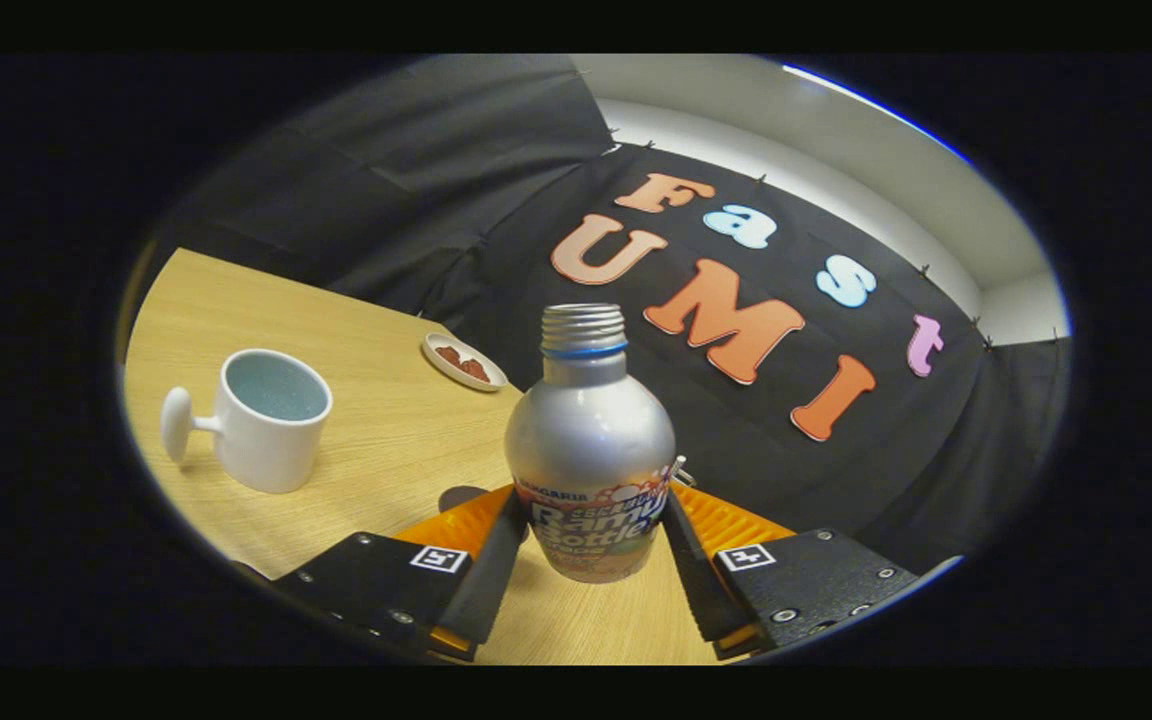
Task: Take the bottle from table, then pour the juice into the cup, finally place the bottle on the coaster
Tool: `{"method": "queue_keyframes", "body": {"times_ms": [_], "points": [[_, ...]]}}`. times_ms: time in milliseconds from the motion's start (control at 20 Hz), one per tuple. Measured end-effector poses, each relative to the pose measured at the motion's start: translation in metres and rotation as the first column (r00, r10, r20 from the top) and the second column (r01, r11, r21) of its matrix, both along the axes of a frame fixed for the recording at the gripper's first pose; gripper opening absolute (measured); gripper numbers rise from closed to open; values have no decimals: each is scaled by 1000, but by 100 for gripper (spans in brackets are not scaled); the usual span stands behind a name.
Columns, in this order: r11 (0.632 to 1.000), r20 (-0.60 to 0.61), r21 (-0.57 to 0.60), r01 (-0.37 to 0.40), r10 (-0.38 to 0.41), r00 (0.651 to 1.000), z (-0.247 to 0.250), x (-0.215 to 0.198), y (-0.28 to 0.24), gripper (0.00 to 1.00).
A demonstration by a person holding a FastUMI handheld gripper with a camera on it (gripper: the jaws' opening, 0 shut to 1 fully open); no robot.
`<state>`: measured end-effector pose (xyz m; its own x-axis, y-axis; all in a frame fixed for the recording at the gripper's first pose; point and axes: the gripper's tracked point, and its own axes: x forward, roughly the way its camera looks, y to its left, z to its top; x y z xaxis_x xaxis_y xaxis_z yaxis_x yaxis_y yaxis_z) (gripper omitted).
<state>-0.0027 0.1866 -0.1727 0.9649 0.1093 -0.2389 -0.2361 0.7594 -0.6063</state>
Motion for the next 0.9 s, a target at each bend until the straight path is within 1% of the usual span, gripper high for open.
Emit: {"method": "queue_keyframes", "body": {"times_ms": [150, 250, 400, 600, 700, 850, 900], "points": [[994, 38, -110, -15, 19, 999, 3, 1, 8, 76], [981, 70, -192, -28, 42, 997, 9, 3, 13, 76], [952, 114, -304, -45, 83, 990, 9, 5, 21, 76], [910, 144, -411, -60, 130, 981, 11, 5, 28, 76], [878, 174, -475, -64, 164, 971, 16, 8, 33, 76], [813, 226, -580, -54, 224, 948, 24, 9, 39, 76], [797, 232, -602, -53, 238, 943, 24, 8, 40, 76]]}}
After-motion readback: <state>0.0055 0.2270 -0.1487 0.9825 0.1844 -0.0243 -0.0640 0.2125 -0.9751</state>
